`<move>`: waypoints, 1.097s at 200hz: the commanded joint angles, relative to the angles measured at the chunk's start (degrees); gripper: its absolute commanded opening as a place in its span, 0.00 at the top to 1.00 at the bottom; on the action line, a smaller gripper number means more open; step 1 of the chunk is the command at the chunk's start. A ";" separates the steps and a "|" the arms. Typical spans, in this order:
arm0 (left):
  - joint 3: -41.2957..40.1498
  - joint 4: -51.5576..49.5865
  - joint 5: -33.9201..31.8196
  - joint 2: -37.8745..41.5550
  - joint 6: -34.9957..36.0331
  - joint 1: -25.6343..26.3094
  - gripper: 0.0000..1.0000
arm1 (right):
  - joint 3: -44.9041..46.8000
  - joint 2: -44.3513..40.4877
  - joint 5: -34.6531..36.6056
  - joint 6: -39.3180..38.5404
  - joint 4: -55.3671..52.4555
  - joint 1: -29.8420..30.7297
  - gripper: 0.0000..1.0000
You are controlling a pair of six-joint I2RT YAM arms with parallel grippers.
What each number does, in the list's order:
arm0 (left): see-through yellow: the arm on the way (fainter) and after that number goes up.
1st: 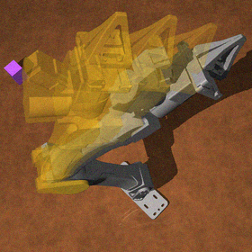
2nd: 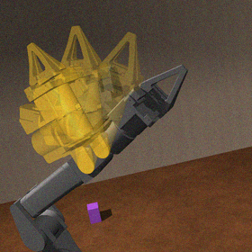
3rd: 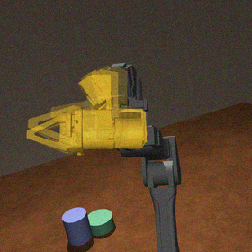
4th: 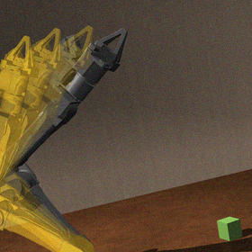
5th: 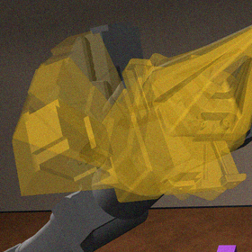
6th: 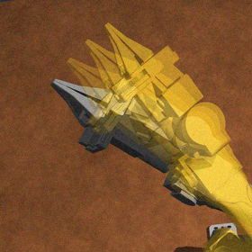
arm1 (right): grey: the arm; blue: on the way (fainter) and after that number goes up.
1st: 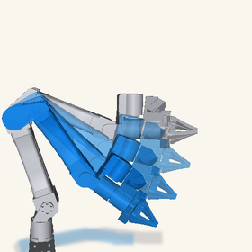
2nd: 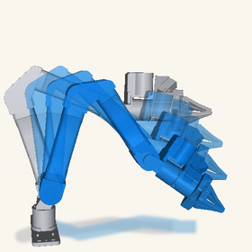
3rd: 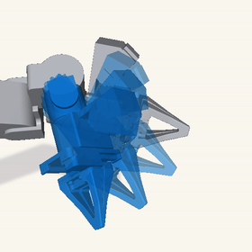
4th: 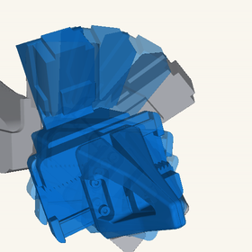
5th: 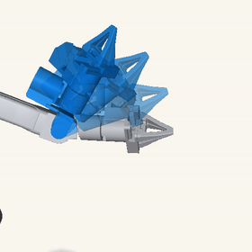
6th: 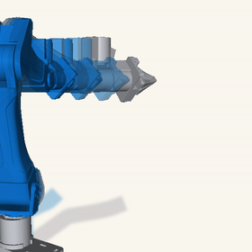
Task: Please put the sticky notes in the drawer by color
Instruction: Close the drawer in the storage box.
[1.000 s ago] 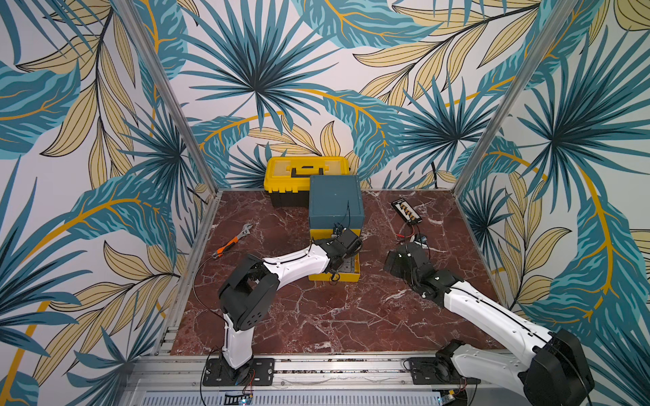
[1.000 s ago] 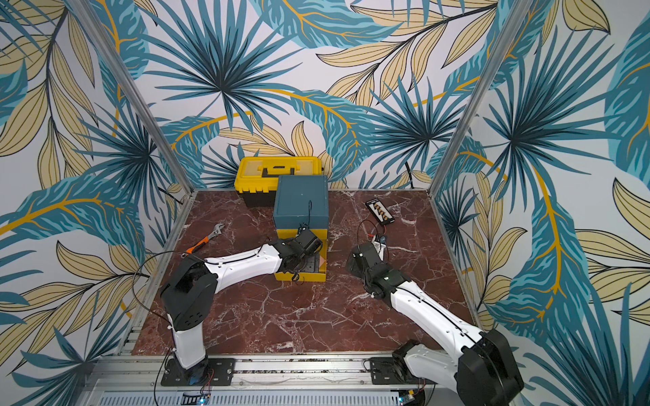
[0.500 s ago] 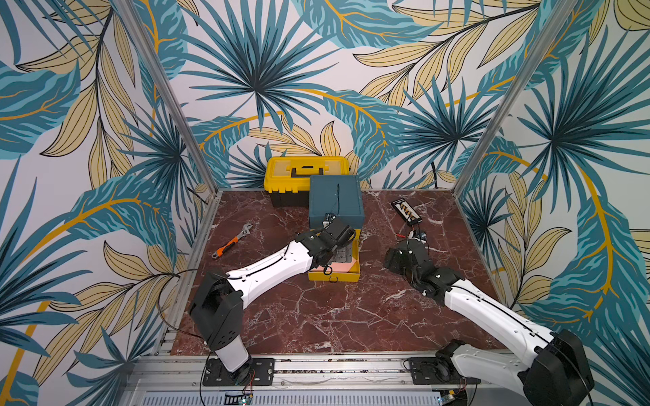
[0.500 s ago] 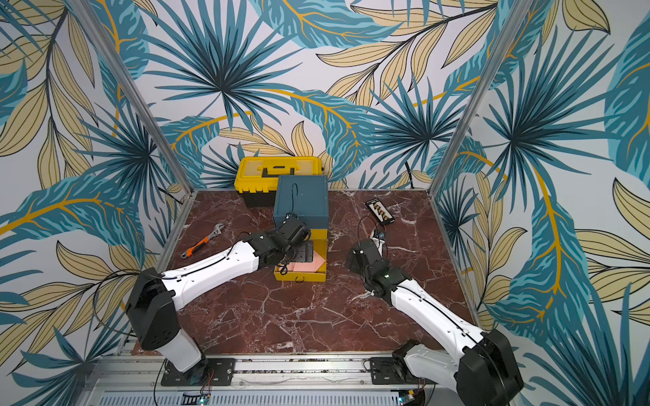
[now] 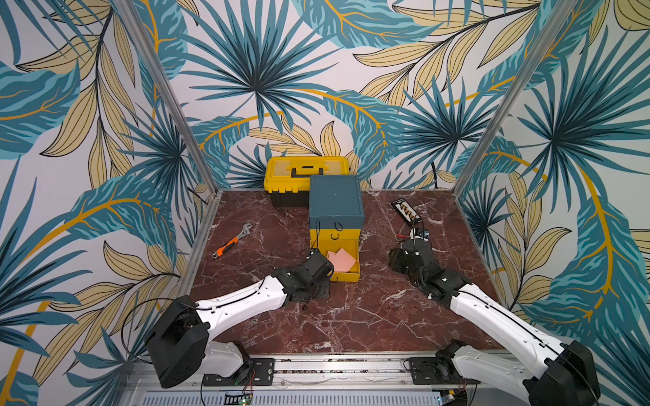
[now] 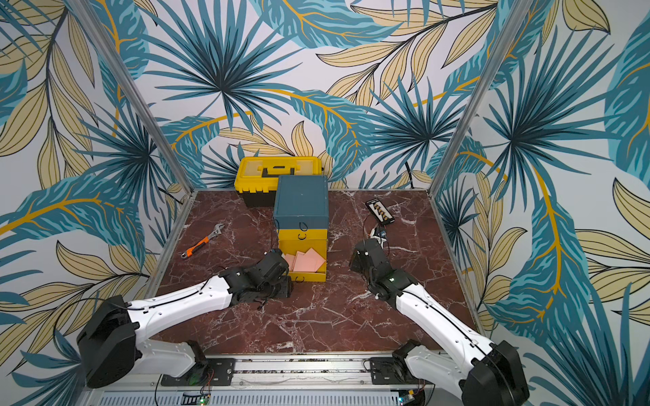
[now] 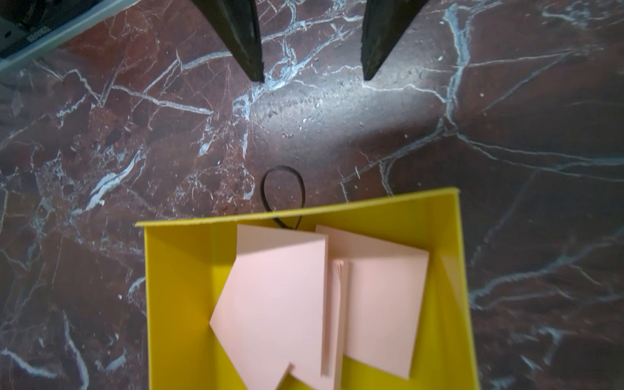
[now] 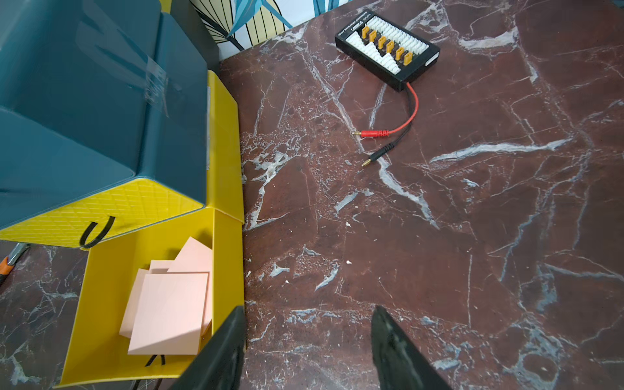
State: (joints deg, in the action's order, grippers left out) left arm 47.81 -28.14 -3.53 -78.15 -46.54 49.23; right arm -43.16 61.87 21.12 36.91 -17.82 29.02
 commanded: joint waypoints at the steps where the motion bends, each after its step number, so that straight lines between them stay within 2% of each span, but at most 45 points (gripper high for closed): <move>1: -2.46 10.65 2.15 0.14 -2.67 1.04 0.50 | 0.91 0.93 -0.66 0.70 0.73 -0.18 0.37; 24: -4.34 16.56 0.64 -0.93 -2.93 1.31 0.51 | 0.68 1.50 -1.34 1.18 0.38 -0.11 0.37; 44: -5.67 20.69 -2.32 -1.89 -3.42 1.17 0.51 | 0.88 1.46 -1.27 1.09 0.20 -0.16 0.45; 106: -6.06 28.66 -3.13 -11.31 -3.90 0.31 0.50 | 0.90 2.41 -0.30 0.79 0.25 -0.18 0.45; 161: -5.59 30.62 -9.12 -13.02 -4.14 0.14 0.49 | 0.71 3.91 -0.20 0.65 1.19 -0.14 0.44; 208: -1.44 29.91 -10.45 -17.35 -2.76 -0.37 0.34 | 0.16 5.36 -0.04 0.37 1.74 -0.12 0.44; 219: -0.69 30.12 -11.25 -18.00 -2.54 -0.44 0.33 | 0.09 5.58 0.01 0.40 1.92 -0.12 0.44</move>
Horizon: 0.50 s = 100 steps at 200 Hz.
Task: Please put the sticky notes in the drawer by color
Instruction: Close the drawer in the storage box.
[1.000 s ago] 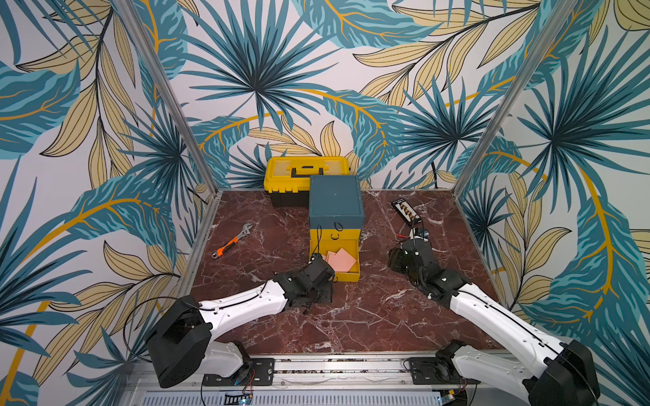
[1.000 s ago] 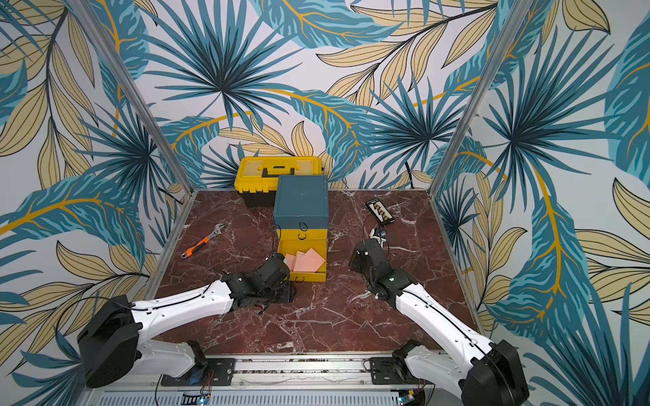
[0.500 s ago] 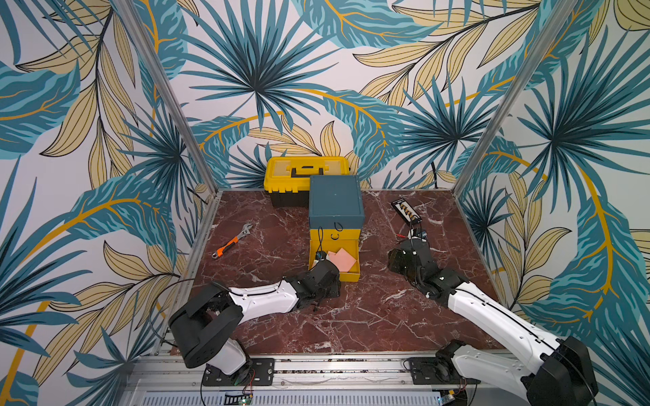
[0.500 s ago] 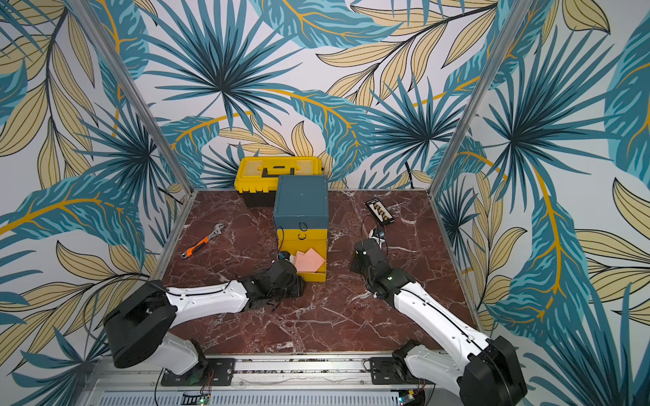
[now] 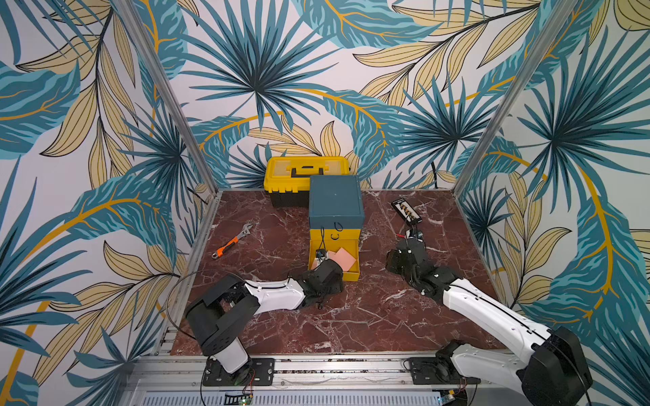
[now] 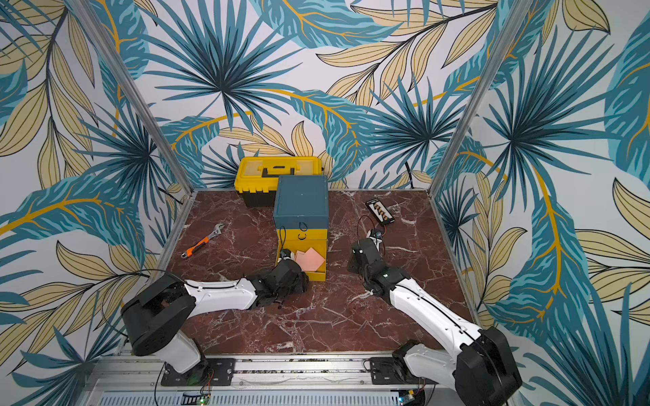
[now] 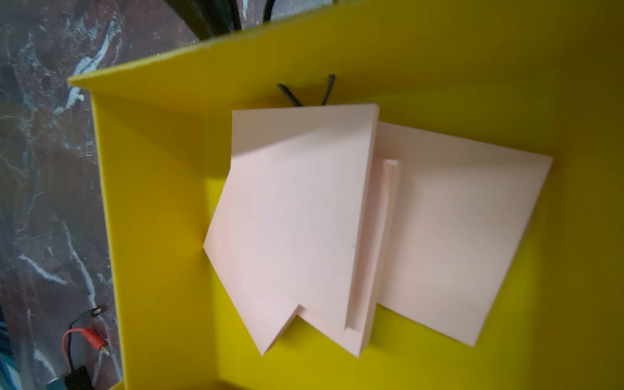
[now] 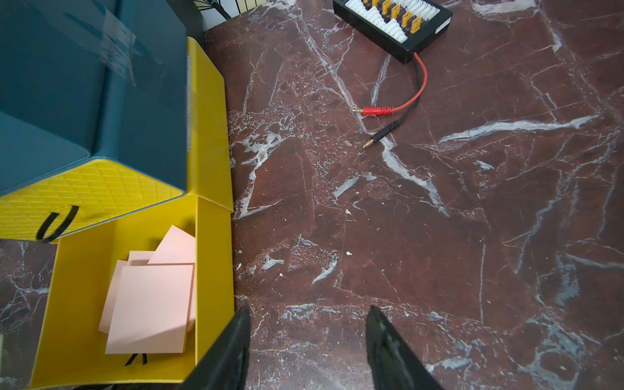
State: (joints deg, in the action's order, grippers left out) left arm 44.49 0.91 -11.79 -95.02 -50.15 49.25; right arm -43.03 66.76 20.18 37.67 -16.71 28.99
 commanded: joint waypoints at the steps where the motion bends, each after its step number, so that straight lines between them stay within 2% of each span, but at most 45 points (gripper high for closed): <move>1: 2.63 1.14 -3.07 -1.26 1.09 -0.47 0.33 | -0.04 0.71 0.93 -0.34 0.85 -0.09 0.44; 35: 4.05 3.71 -5.07 -3.25 1.28 -1.09 0.32 | -0.08 1.18 0.91 -0.53 1.07 -0.08 0.43; 76: 5.21 9.34 -5.68 -6.18 1.19 -1.07 0.24 | 0.05 1.35 1.36 -0.81 1.20 -0.15 0.43; 100: 5.43 11.89 -8.28 -7.97 0.14 -0.50 0.19 | 0.21 1.49 1.48 -0.95 1.33 -0.14 0.43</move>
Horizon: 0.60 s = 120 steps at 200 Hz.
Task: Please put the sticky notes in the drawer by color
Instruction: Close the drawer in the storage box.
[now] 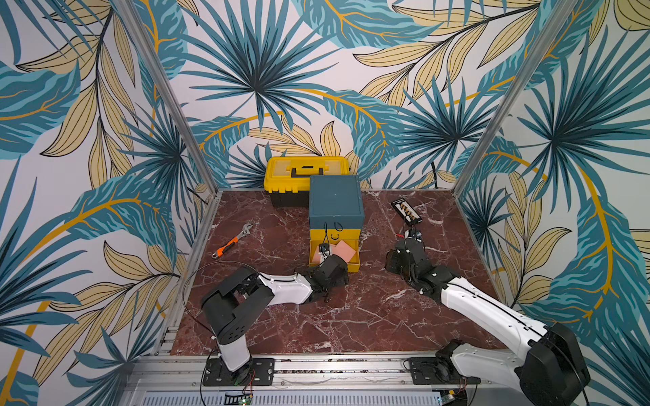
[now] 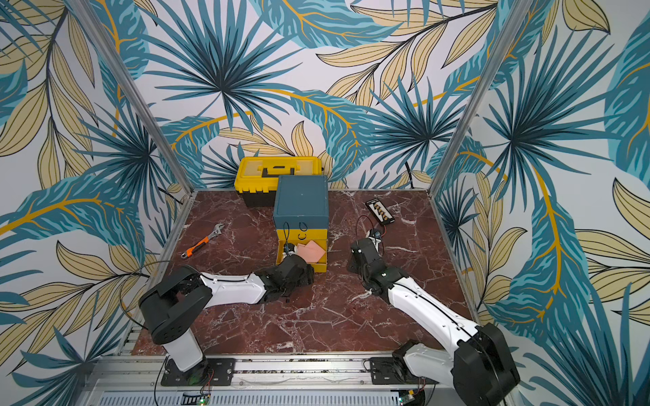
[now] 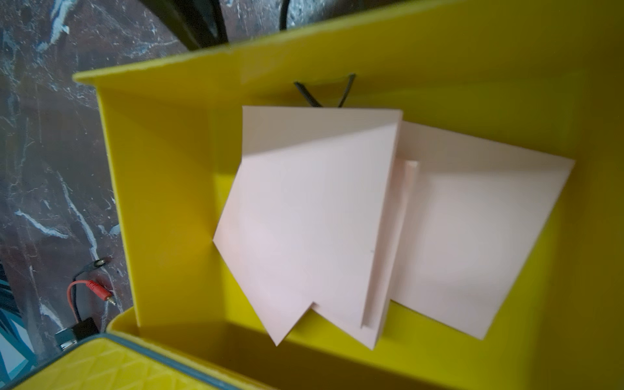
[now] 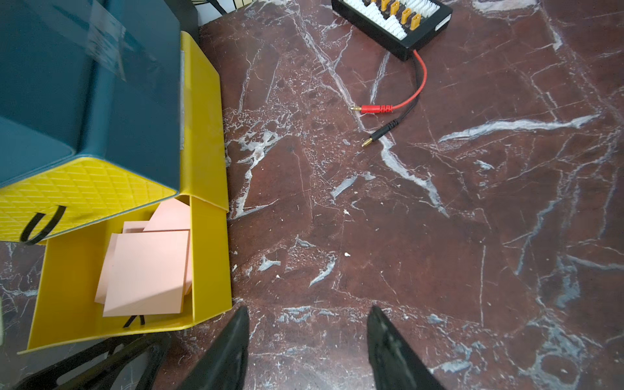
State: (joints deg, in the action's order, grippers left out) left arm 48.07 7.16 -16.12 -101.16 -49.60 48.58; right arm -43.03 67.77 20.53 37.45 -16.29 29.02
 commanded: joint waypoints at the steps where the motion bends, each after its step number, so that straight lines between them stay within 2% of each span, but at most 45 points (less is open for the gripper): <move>1: 1.84 5.74 -4.07 -1.92 -0.40 0.19 0.18 | 0.17 0.50 1.11 -0.77 0.91 -0.13 0.43; 35: 3.28 6.88 -10.61 -3.96 -1.28 1.39 0.11 | 0.24 0.87 1.13 -0.93 1.44 -0.14 0.43; 87: 6.52 10.77 -18.72 -8.25 1.30 3.64 0.07 | -0.12 2.17 0.85 -0.98 2.23 -0.19 0.42; 106: 5.29 18.21 -24.45 -10.13 3.44 5.15 0.05 | -0.13 2.63 1.05 -1.14 2.61 -0.16 0.42; 114: 4.32 22.39 -26.38 -10.84 4.75 5.72 0.00 | -0.19 2.88 1.00 -1.08 2.76 -0.14 0.42; 120: 3.67 25.61 -27.59 -11.49 5.89 6.09 0.00 | -0.19 3.08 1.05 -1.08 2.85 -0.18 0.42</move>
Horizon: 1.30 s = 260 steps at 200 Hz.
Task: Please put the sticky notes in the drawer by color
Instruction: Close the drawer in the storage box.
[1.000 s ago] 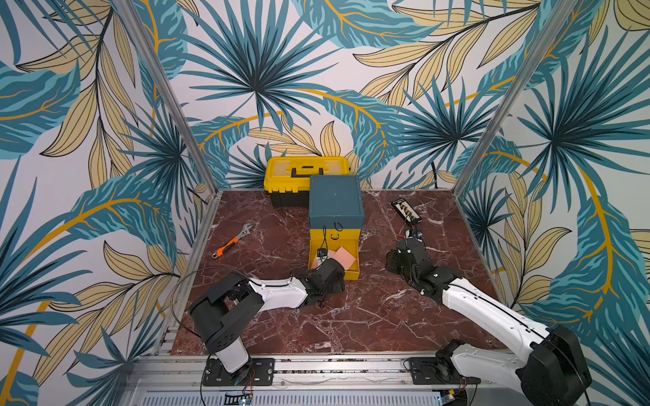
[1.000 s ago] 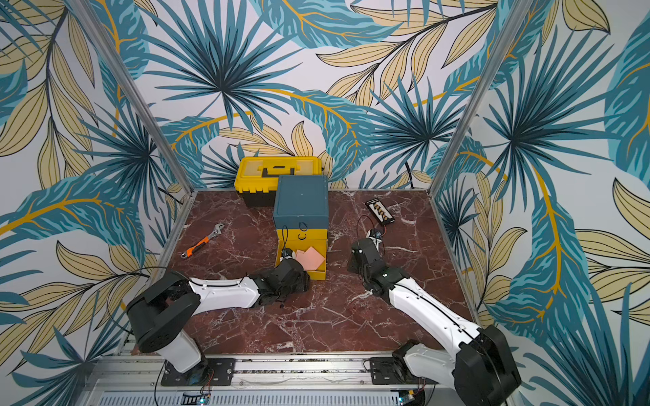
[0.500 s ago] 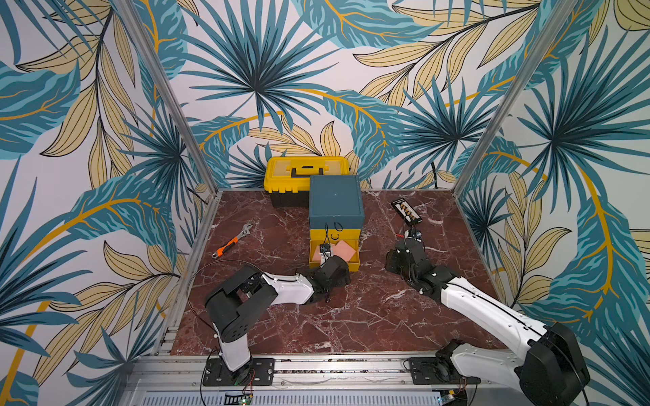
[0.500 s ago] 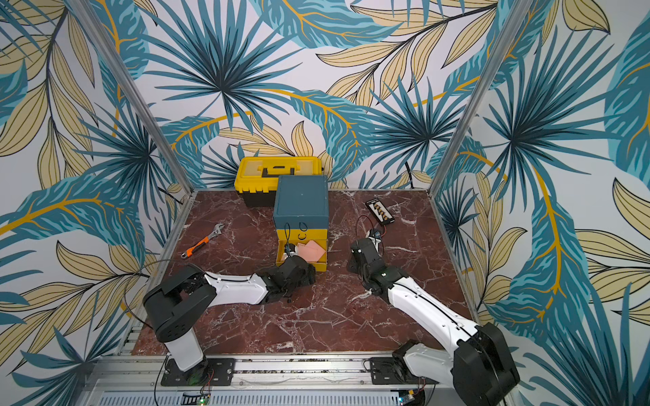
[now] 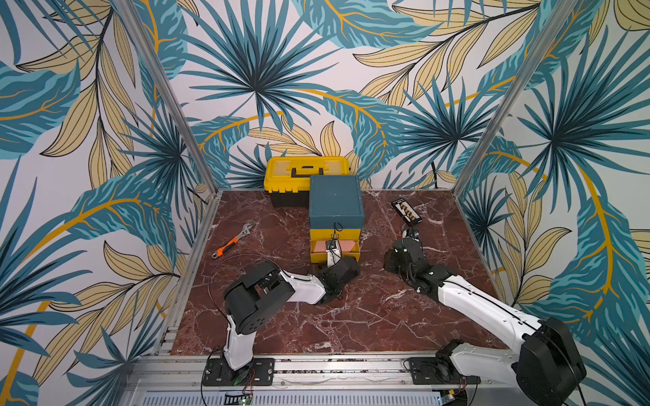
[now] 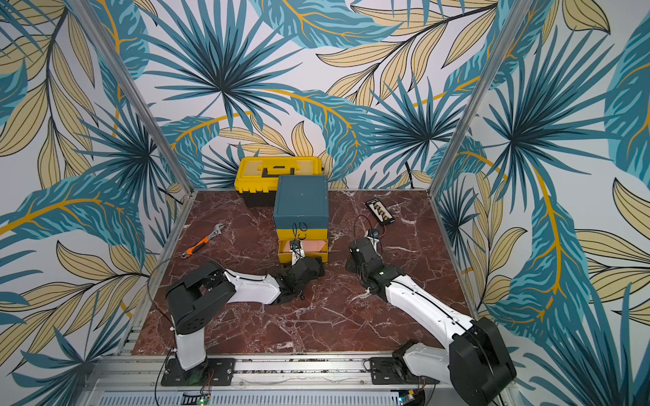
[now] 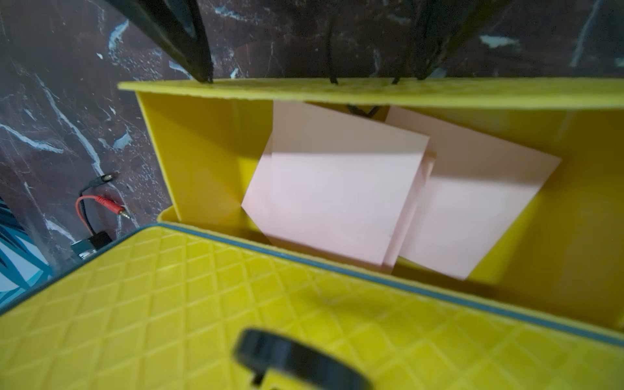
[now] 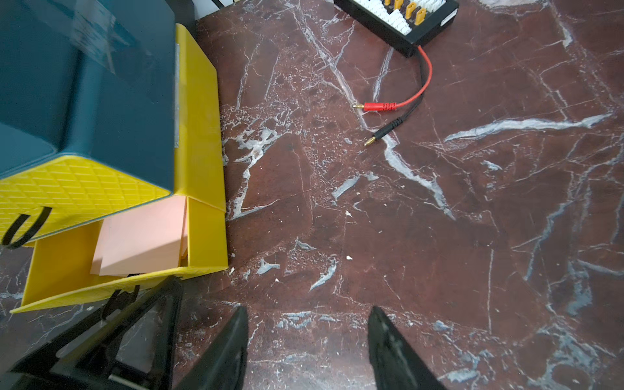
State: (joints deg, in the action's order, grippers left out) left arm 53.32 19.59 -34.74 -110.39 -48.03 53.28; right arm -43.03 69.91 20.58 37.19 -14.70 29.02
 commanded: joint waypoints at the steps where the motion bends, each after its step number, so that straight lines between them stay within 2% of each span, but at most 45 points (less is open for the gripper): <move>1: -1.69 13.67 -9.04 -2.41 4.51 1.48 0.00 | -0.20 0.98 0.94 -0.81 1.25 -0.18 0.42; 17: -2.37 18.55 -10.10 -3.86 6.38 1.68 0.00 | -0.32 1.53 0.88 -0.93 1.52 -0.12 0.42; 75: 0.18 18.13 -10.60 -6.28 6.91 0.59 0.00 | -0.38 2.67 0.69 -0.65 1.61 -0.18 0.42; 97: 1.02 15.78 -14.09 -6.73 4.91 0.24 0.00 | -0.19 2.82 0.71 -0.52 1.61 -0.14 0.42; 132: 1.35 21.07 -17.14 -9.51 5.84 0.25 0.00 | -0.19 3.66 0.35 -0.29 3.94 -0.18 0.42; 166: 3.79 22.05 -17.82 -11.61 7.89 0.08 0.00 | -0.45 4.38 0.10 -0.38 4.07 -0.18 0.42; 207: 2.43 32.26 -18.90 -14.28 11.64 -0.04 0.00 | -0.45 4.67 0.46 -0.47 4.06 -0.12 0.42; 260: 3.28 32.02 -18.85 -14.92 11.71 -0.45 0.00 | 0.15 5.63 -0.47 0.34 5.20 -0.18 0.42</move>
State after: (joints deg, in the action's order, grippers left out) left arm 55.90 49.10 -52.18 -124.64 -37.58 53.39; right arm -43.03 74.26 20.49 37.08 -10.59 28.91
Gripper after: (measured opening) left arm 0.997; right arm 0.582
